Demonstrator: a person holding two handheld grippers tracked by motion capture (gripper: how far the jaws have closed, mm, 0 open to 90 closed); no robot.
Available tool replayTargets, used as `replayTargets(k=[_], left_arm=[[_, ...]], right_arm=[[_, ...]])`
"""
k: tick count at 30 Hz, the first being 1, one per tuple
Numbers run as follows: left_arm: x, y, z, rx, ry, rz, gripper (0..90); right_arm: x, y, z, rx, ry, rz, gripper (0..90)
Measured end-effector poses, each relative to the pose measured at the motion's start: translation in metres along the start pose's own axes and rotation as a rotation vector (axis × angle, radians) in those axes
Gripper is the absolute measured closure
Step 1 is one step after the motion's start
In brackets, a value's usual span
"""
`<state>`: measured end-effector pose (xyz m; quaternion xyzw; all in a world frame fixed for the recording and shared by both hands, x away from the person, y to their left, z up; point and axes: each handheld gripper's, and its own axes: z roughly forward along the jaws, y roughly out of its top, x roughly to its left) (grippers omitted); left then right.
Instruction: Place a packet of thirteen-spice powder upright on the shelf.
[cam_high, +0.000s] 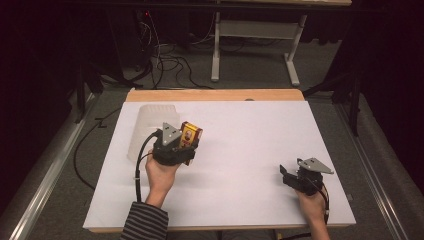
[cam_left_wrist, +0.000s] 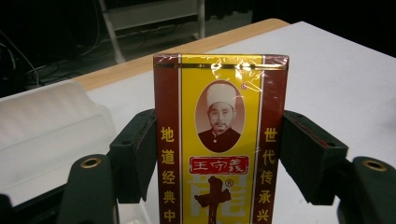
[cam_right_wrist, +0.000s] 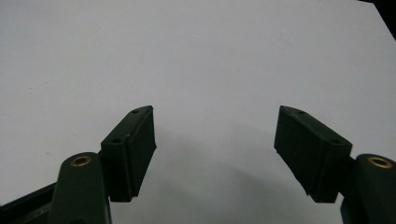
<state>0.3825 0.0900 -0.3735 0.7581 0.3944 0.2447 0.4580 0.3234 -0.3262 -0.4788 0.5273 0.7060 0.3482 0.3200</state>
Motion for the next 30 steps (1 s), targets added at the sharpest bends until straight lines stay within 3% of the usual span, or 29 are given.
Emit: replayTargets(k=[9,14,30], left_arm=[[0.016,-0.004,-0.003,0.009,0.07,-0.006,32.8],[0.028,-0.007,-0.006,0.007,0.111,-0.029,32.8],[0.048,-0.021,-0.01,0.01,0.188,-0.066,32.7]], right_arm=[[0.0,0.0,0.0,-0.002,0.0,0.006,29.5],[0.0,0.0,0.0,-0.008,0.0,0.004,29.5],[0.0,0.0,0.0,-0.005,-0.002,0.006,29.4]])
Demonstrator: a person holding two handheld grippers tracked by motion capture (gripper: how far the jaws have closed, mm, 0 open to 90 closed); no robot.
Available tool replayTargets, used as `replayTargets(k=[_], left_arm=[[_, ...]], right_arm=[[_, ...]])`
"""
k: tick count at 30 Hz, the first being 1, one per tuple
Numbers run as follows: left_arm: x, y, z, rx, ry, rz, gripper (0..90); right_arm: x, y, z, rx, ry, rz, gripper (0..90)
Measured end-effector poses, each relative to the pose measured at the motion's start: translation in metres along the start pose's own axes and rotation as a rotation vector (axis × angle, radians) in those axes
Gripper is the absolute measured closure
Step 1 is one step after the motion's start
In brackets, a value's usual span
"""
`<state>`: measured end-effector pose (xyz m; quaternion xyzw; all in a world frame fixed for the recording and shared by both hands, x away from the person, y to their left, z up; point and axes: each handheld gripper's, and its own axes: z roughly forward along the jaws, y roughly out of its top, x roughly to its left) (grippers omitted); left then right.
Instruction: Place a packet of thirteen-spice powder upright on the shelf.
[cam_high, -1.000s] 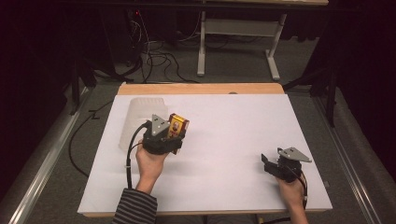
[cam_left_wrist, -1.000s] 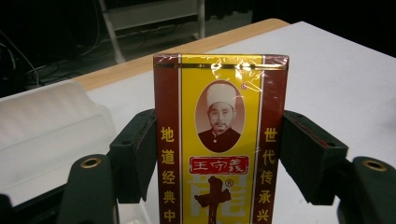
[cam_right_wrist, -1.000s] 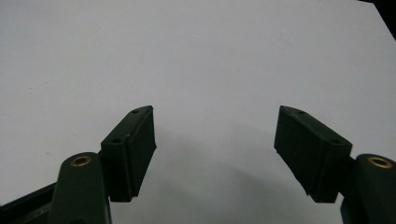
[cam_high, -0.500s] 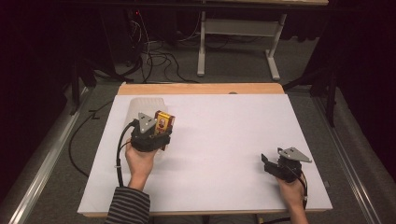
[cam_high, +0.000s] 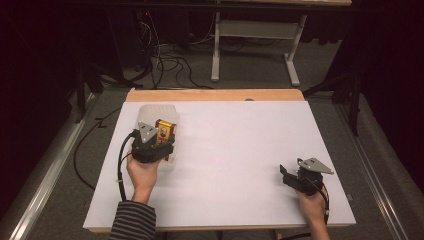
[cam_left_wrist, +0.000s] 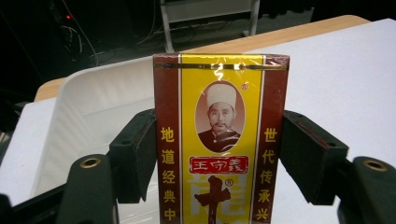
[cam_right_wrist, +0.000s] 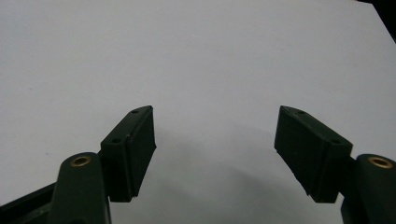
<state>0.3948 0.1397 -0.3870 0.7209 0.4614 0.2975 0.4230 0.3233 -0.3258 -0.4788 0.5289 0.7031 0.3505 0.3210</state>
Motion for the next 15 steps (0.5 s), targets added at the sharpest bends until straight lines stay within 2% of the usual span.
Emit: replayTargets(k=[6,15], left_arm=[[0.003,-0.006,0.002,0.007,0.023,-0.001,32.7],[0.007,-0.014,0.001,0.014,0.036,-0.014,32.6]], right_arm=[[0.0,0.0,0.0,0.003,0.0,0.001,29.4],[0.0,0.0,0.0,0.004,0.001,-0.003,29.4]])
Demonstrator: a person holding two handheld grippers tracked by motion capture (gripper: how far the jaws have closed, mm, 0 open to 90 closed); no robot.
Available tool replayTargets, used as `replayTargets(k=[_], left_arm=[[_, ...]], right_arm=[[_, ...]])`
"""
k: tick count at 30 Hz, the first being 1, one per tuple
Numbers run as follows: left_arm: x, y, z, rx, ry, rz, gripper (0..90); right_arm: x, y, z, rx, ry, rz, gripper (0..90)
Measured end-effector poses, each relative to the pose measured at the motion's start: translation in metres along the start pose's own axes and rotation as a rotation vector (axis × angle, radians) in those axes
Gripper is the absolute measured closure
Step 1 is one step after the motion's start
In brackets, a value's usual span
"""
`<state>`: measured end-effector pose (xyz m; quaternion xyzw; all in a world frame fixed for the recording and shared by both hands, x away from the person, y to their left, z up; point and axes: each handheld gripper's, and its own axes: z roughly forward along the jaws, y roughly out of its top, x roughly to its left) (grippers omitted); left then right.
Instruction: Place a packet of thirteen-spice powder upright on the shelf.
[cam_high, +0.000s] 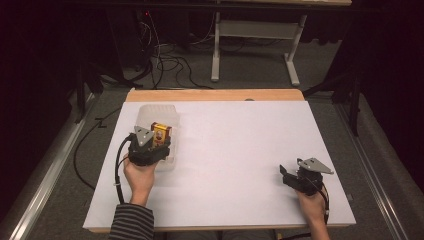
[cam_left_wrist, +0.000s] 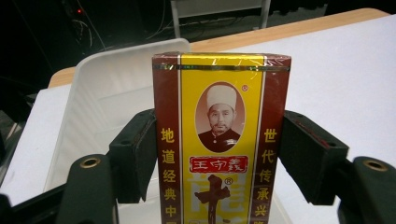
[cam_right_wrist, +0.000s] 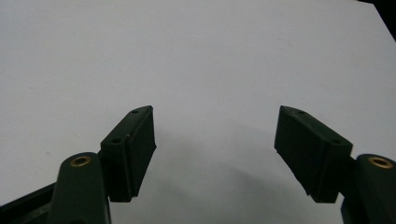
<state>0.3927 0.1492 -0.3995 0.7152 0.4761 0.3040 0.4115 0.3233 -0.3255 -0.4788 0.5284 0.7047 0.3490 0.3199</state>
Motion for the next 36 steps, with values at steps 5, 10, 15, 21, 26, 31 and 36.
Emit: replayTargets(k=[5,10,15,21,26,31,36], left_arm=[[0.003,-0.005,0.002,0.016,0.009,-0.001,32.6],[0.004,-0.01,0.0,0.017,0.013,-0.006,32.6],[0.005,-0.016,0.0,0.028,0.021,-0.01,32.5],[0.007,-0.021,-0.003,0.025,0.028,-0.013,32.5],[0.007,-0.025,-0.005,0.032,0.033,-0.01,32.5],[0.008,-0.029,-0.007,0.021,0.033,-0.022,32.4],[0.009,-0.031,-0.011,0.021,0.03,-0.025,32.3]], right_arm=[[0.0,0.0,0.0,-0.003,-0.002,0.001,29.4],[0.0,0.0,0.0,0.001,-0.001,-0.003,29.4],[0.0,0.0,0.0,-0.001,-0.002,0.002,29.4],[0.0,0.0,0.0,0.0,0.0,-0.005,29.4],[0.0,0.0,0.0,0.001,-0.003,-0.002,29.4],[0.0,0.0,0.0,0.002,0.0,-0.005,29.4],[0.0,0.0,0.0,0.001,-0.001,-0.002,29.4]])
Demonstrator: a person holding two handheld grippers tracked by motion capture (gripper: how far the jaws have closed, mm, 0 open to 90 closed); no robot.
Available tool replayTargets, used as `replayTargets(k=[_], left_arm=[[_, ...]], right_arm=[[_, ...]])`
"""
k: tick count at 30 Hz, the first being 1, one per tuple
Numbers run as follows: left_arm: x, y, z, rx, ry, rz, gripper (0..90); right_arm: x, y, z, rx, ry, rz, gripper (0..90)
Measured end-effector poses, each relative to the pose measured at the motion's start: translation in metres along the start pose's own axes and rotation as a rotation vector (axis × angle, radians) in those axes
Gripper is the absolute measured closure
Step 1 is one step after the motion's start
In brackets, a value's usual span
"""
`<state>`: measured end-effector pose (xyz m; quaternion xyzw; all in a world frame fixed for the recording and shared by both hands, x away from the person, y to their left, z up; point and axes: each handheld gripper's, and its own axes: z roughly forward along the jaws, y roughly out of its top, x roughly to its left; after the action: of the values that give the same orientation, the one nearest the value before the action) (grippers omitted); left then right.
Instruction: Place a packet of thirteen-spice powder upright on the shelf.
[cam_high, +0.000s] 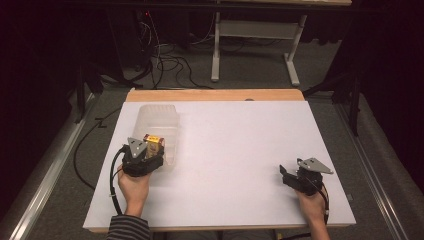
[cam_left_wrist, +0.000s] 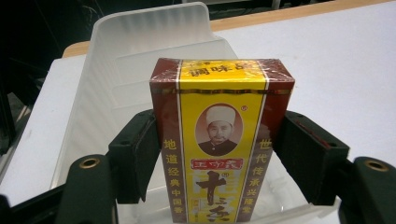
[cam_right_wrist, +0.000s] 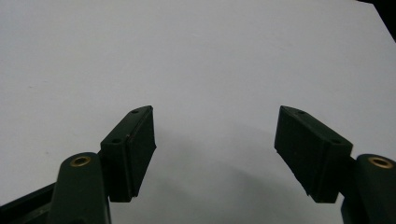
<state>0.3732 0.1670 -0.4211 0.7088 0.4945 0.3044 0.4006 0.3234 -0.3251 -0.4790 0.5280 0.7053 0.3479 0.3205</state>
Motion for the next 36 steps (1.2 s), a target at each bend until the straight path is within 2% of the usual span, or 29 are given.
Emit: replayTargets(k=[8,11,21,30,36], left_arm=[[0.002,-0.003,-0.003,0.007,0.002,-0.014,31.7],[0.003,-0.003,-0.005,0.012,-0.01,-0.016,30.2],[0.004,-0.002,-0.01,0.009,-0.015,-0.012,25.2],[0.005,0.0,-0.015,-0.007,-0.015,-0.018,23.9],[0.001,0.005,-0.024,-0.034,-0.006,0.004,22.7]], right_arm=[[0.0,0.0,0.0,0.001,0.0,-0.001,29.4],[0.0,0.0,0.0,0.002,0.0,-0.002,29.4],[0.0,0.0,0.0,0.004,-0.001,-0.003,29.4],[0.0,0.0,0.0,0.005,-0.002,-0.006,29.4],[0.0,0.0,0.0,0.003,-0.002,-0.011,29.4]])
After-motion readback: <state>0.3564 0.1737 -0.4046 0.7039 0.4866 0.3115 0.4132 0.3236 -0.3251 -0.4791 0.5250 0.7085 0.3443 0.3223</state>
